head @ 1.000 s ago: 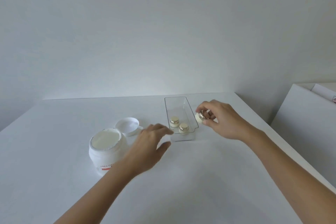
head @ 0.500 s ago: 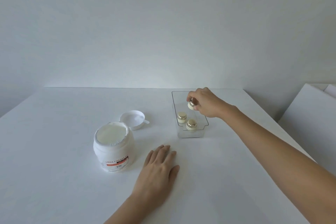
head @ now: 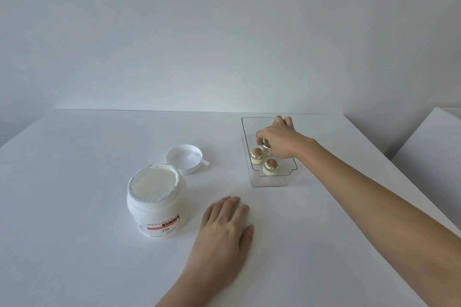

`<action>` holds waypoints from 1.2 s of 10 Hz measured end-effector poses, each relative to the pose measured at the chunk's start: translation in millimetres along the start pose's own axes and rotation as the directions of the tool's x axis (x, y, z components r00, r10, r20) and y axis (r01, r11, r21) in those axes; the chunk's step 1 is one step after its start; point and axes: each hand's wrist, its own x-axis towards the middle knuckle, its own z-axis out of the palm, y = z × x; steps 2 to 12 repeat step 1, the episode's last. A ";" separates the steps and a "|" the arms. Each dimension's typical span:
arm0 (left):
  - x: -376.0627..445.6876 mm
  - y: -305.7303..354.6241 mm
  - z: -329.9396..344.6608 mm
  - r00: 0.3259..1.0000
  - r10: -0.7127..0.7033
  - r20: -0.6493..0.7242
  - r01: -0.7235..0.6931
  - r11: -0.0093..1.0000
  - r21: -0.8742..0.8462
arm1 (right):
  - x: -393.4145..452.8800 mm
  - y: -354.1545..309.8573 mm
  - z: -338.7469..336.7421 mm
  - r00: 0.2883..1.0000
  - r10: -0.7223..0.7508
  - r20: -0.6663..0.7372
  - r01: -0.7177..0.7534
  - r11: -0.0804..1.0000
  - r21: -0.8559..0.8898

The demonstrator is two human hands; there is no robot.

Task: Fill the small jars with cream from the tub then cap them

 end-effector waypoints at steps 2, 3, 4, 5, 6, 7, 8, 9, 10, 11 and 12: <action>1.2 -0.9 3.0 1.000 -0.004 0.001 0.004 1.000 -0.004 | 1.6 0.9 1.4 1.000 0.009 -0.007 -0.009 1.000 0.006; 1.2 -0.9 3.0 1.000 -0.004 0.001 0.004 1.000 -0.004 | 1.6 0.9 1.4 1.000 0.009 -0.007 -0.009 1.000 0.006; 1.2 -0.9 3.0 1.000 -0.004 0.001 0.004 1.000 -0.004 | 1.6 0.9 1.4 1.000 0.009 -0.007 -0.009 1.000 0.006; 1.2 -0.9 3.0 1.000 -0.004 0.001 0.004 1.000 -0.004 | 1.6 0.9 1.4 1.000 0.009 -0.007 -0.009 1.000 0.006; 1.2 -0.9 3.0 1.000 -0.004 0.001 0.004 1.000 -0.004 | 1.6 0.9 1.4 1.000 0.009 -0.007 -0.009 1.000 0.006; 1.2 -0.9 3.0 1.000 -0.004 0.001 0.004 1.000 -0.004 | 1.6 0.9 1.4 1.000 0.009 -0.007 -0.009 1.000 0.006; 1.2 -0.9 3.0 1.000 -0.004 0.001 0.004 1.000 -0.004 | 1.6 0.9 1.4 1.000 0.009 -0.007 -0.009 1.000 0.006; 1.2 -0.9 3.0 1.000 -0.004 0.001 0.004 1.000 -0.004 | 1.6 0.9 1.4 1.000 0.009 -0.007 -0.009 1.000 0.006; 1.2 -0.9 3.0 1.000 -0.004 0.001 0.004 1.000 -0.004 | 1.6 0.9 1.4 1.000 0.009 -0.007 -0.009 1.000 0.006; 1.2 -0.9 3.0 1.000 -0.004 0.001 0.004 1.000 -0.004 | 1.6 0.9 1.4 1.000 0.009 -0.007 -0.009 1.000 0.006; 1.2 -0.9 3.0 1.000 -0.004 0.001 0.004 1.000 -0.004 | 1.6 0.9 1.4 1.000 0.009 -0.007 -0.009 1.000 0.006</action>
